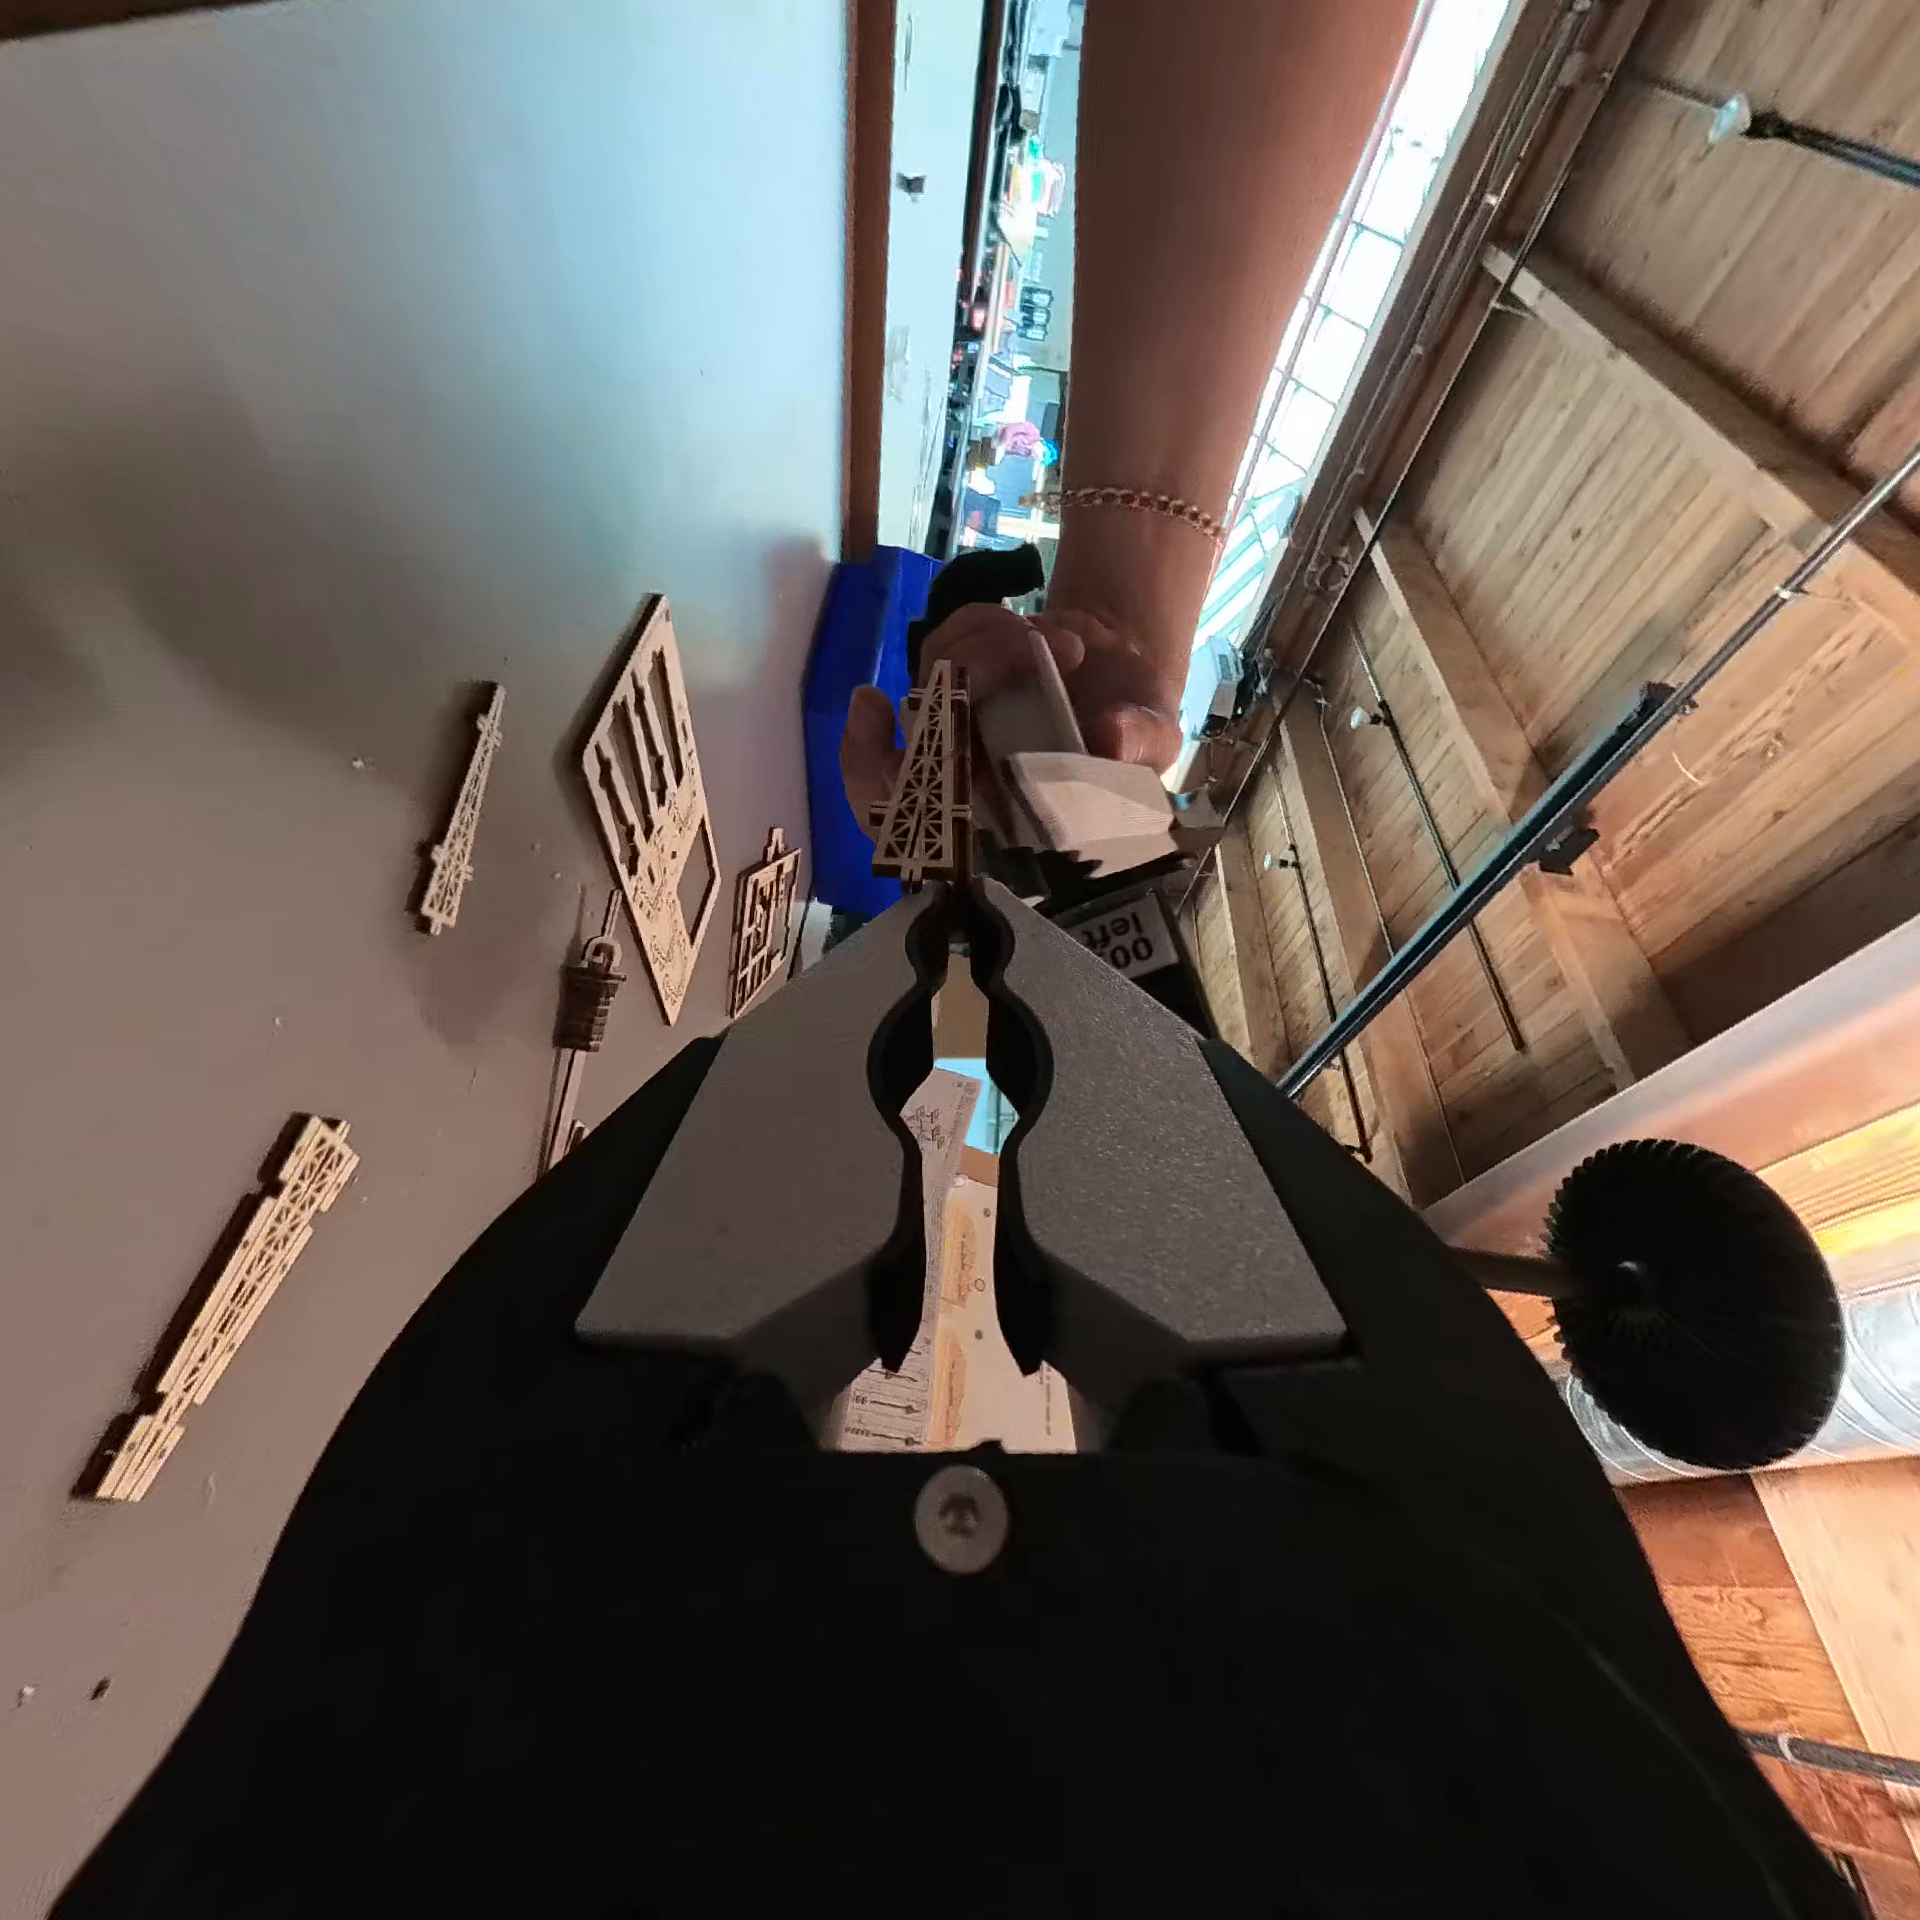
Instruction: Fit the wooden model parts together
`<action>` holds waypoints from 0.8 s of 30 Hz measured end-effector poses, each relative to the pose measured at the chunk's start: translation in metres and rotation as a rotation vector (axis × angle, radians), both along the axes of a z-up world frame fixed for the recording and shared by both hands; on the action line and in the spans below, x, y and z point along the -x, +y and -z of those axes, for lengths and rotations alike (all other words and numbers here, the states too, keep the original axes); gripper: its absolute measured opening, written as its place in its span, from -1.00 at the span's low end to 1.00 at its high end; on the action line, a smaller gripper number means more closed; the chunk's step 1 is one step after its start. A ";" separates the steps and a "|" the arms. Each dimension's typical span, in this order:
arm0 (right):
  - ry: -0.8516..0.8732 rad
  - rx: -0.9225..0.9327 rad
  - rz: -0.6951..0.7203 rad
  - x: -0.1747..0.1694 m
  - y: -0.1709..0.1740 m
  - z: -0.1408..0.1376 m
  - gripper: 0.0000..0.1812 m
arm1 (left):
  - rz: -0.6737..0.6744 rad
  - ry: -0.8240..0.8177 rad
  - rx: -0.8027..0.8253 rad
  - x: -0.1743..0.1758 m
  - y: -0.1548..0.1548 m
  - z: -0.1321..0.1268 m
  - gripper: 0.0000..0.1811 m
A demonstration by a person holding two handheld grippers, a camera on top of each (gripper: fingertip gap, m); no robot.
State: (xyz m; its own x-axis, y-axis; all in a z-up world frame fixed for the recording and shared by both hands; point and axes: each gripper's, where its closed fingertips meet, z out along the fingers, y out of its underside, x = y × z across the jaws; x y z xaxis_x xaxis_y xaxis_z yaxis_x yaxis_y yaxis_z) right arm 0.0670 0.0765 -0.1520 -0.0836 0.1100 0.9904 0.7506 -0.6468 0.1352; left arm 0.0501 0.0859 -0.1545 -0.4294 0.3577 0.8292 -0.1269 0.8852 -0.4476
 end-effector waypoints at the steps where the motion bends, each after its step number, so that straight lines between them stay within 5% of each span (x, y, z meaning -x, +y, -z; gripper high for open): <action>1: 0.003 -0.004 -0.006 -0.001 0.000 0.000 -1.00 | 0.019 0.014 -0.008 0.002 0.000 0.002 -0.88; 7: 0.068 -0.066 -0.033 -0.005 -0.003 0.005 -0.95 | 0.043 0.094 0.033 -0.003 -0.005 0.012 -0.99; 14: 0.666 -0.609 0.032 -0.024 -0.053 -0.001 -0.35 | -0.158 0.248 0.007 -0.022 -0.028 0.013 -0.99; 17: 0.823 -0.762 -0.018 -0.020 -0.061 -0.001 -0.32 | -0.166 0.241 -0.026 -0.020 -0.031 0.025 -0.99; 24: 1.069 -0.633 -0.046 -0.007 -0.042 0.023 -0.43 | -0.116 0.225 -0.160 -0.006 -0.041 0.041 -0.99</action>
State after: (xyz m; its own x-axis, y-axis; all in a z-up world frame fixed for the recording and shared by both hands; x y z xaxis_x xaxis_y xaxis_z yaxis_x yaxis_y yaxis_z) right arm 0.0738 0.0342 -0.1750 0.8061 -0.3934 0.4420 0.3159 -0.3455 -0.8837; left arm 0.0558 0.0454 -0.1953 -0.2585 0.1743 0.9502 -0.3117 0.9159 -0.2528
